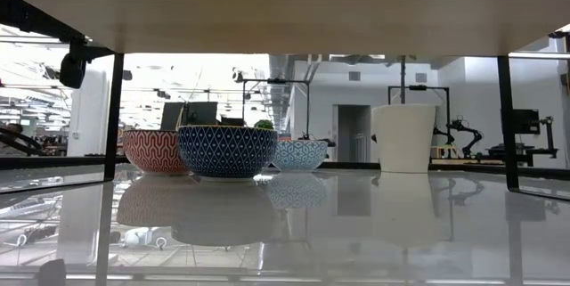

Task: Place and stack bowls onto a shelf
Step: Stack the white patterned bowl on top of the other white patterned bowls on the shelf

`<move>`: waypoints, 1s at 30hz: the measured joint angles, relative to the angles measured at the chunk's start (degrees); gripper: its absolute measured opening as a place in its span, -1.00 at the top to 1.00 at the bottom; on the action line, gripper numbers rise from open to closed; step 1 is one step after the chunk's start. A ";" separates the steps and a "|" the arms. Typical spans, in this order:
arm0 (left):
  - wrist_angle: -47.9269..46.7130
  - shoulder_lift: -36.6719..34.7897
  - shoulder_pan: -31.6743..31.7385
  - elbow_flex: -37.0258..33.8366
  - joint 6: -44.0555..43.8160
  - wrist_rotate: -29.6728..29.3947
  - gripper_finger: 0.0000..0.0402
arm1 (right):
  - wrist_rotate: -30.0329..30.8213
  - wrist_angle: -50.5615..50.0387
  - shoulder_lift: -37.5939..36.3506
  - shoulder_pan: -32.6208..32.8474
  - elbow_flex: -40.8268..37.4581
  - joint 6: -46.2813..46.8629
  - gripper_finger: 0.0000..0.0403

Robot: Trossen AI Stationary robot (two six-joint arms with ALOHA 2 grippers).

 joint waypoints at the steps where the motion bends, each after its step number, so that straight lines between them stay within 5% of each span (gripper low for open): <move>1: 0.00 0.01 0.00 0.00 -0.02 0.00 0.36 | -0.62 0.59 1.08 1.43 1.68 -0.67 0.90; 14: 0.02 0.00 0.01 0.00 -0.55 3.91 0.36 | -4.76 -4.91 17.36 16.07 20.94 -4.35 0.89; 30: -1.73 0.01 -0.01 0.00 -1.55 7.56 0.36 | -4.71 -12.04 24.55 17.08 22.69 2.07 0.89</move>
